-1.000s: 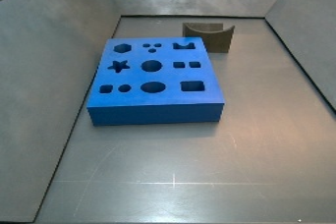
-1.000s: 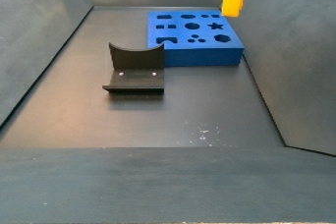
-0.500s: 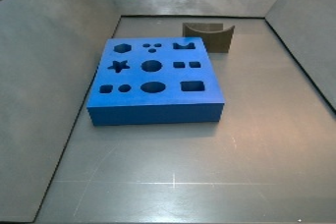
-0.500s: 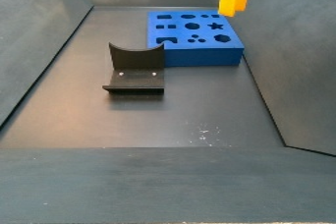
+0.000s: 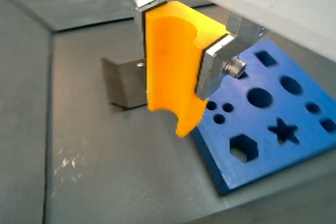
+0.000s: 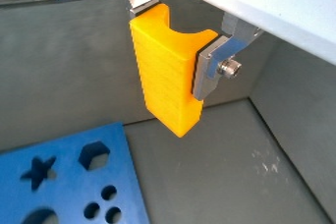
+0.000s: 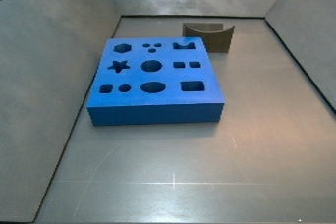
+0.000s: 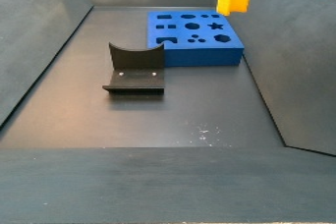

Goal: Pick up the arch object. Move up. Rotate the arch object. Move to above the board. Insert the arch object.
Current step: Rotate the arch object.

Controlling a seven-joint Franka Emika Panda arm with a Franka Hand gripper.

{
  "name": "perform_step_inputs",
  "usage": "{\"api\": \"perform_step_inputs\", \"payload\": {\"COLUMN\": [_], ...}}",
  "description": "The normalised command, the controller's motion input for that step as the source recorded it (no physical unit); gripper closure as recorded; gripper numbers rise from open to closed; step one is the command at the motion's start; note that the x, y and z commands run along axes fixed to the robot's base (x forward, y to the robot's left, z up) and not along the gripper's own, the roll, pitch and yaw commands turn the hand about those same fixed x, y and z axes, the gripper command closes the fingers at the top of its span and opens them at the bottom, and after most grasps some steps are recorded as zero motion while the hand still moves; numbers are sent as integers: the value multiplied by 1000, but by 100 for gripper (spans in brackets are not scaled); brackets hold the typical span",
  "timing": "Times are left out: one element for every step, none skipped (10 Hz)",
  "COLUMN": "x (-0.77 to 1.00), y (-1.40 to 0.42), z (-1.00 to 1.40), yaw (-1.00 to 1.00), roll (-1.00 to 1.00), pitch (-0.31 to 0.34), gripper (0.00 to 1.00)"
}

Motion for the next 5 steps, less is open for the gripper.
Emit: {"api": "perform_step_inputs", "payload": {"x": [1, 1, 1, 1, 1], "y": [8, 9, 10, 10, 10], "z": [-3, -3, -3, -3, -3], "yaw": [-1000, -1000, -1000, -1000, -768], "roll": [0, 0, 0, 0, 0], "pitch": [1, 1, 1, 2, 2], "gripper": [100, 100, 100, 100, 100]}}
